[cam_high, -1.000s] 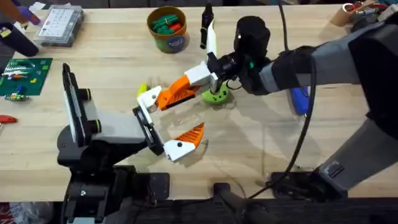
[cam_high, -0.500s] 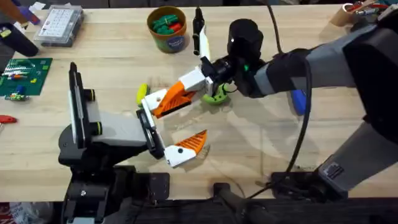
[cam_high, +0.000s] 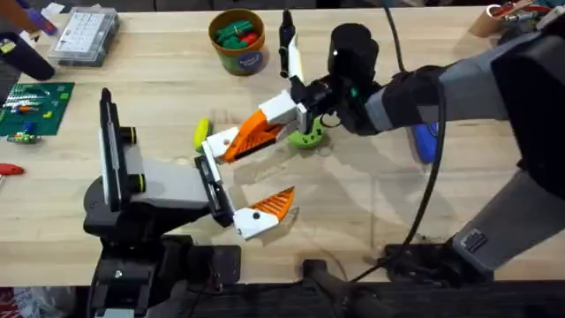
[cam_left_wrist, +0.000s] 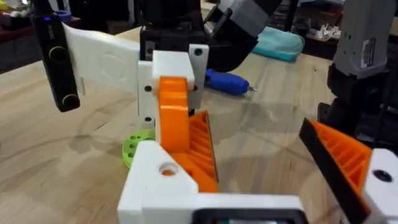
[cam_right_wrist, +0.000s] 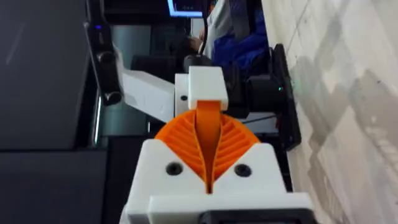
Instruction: Pick up the gripper from the table and insert it into the empty holder that is missing its gripper. Then pick up a screw, insert it into the mounting hole, and use the screwdriver to tighten it. Finally, clean up the table by picking up the vegetable and placing it into the bucket.
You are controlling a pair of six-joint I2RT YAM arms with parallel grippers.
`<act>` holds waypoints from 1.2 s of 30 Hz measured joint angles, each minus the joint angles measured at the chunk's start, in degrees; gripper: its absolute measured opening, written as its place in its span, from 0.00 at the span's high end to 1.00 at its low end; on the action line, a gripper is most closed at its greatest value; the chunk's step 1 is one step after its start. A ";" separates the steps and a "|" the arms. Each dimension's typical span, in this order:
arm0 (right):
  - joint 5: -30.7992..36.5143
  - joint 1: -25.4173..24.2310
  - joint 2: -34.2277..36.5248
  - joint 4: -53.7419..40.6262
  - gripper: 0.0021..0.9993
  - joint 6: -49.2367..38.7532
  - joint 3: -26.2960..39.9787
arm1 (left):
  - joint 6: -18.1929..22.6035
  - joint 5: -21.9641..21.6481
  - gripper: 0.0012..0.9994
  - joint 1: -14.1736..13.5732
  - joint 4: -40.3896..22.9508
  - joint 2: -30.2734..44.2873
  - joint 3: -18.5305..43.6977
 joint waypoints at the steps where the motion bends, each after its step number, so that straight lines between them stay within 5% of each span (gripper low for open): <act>1: 0.41 -0.28 0.00 0.00 0.99 0.00 0.00 | 0.11 0.14 0.01 0.00 -0.02 0.00 0.00; 36: 4.13 0.98 -0.02 0.04 0.99 0.44 0.20 | 0.11 -1.33 0.01 0.31 0.11 -0.02 0.00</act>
